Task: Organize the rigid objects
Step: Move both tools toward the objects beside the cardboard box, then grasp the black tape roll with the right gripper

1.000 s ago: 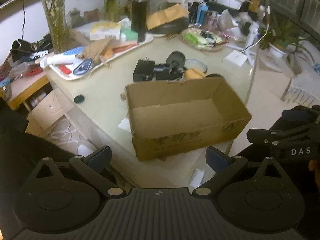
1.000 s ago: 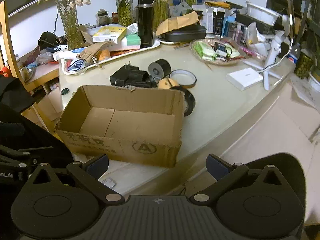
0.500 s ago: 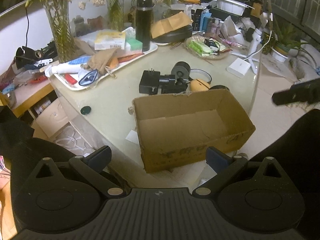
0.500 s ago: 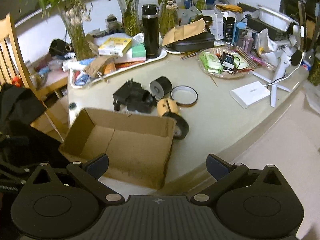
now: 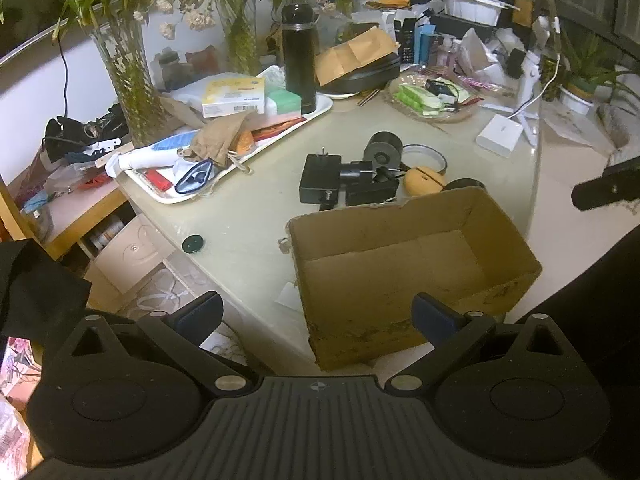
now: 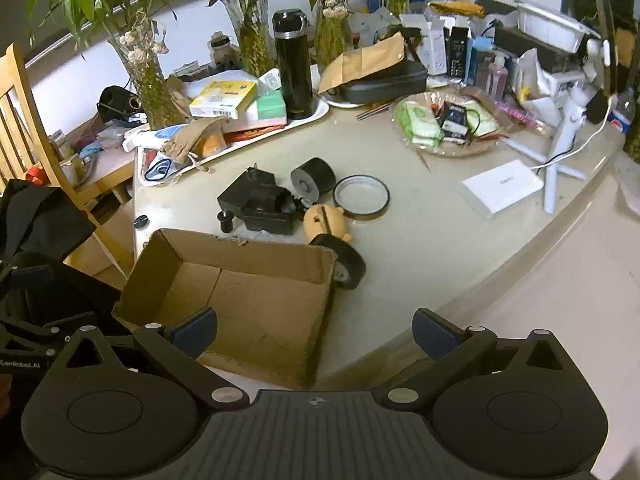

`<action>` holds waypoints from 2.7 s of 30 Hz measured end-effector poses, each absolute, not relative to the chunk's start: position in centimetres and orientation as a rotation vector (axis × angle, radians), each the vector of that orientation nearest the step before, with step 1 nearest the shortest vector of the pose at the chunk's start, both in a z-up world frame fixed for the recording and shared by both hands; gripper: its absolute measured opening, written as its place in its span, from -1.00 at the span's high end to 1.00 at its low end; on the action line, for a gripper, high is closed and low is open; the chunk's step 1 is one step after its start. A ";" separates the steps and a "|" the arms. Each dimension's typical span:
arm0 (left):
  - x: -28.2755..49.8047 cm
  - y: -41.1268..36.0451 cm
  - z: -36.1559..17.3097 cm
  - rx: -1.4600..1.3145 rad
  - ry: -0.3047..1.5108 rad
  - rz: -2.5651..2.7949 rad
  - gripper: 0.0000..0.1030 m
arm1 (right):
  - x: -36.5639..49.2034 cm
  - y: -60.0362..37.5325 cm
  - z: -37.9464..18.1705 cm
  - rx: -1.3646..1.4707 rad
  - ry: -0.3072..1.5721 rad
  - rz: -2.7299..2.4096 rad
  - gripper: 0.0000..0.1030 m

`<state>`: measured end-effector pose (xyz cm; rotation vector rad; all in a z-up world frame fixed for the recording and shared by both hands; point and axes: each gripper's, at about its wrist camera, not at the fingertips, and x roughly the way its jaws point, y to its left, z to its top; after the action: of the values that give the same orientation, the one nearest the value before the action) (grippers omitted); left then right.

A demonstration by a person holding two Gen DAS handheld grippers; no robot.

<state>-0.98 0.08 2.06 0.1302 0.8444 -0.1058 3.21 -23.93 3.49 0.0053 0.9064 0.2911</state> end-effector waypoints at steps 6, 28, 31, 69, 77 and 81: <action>-0.4 -0.3 1.8 0.155 0.808 -0.109 -1.00 | 3.8 -23.2 1.7 0.016 0.931 0.280 -1.00; 3.2 0.4 1.1 0.109 0.885 -0.153 -1.00 | 4.8 -20.3 -2.2 0.020 1.025 0.266 -1.00; 3.5 0.6 0.9 0.101 0.900 -0.159 -1.00 | 5.2 -20.2 -2.6 0.024 1.047 0.255 -1.00; 7.0 1.1 0.2 0.047 0.913 -0.256 -1.00 | 10.4 -22.3 -2.5 0.102 0.963 0.176 -1.00; 8.4 1.5 -0.1 0.029 0.888 -0.253 -1.00 | 13.4 -23.3 -3.6 0.225 1.031 0.142 -1.00; 8.7 1.8 -0.5 0.035 0.875 -0.255 -1.00 | 14.7 -23.4 -4.2 0.277 1.067 0.122 -1.00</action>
<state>8.74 1.78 -0.45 0.0349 0.8752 -0.2547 14.70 -23.41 -4.21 0.2769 1.0669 0.1221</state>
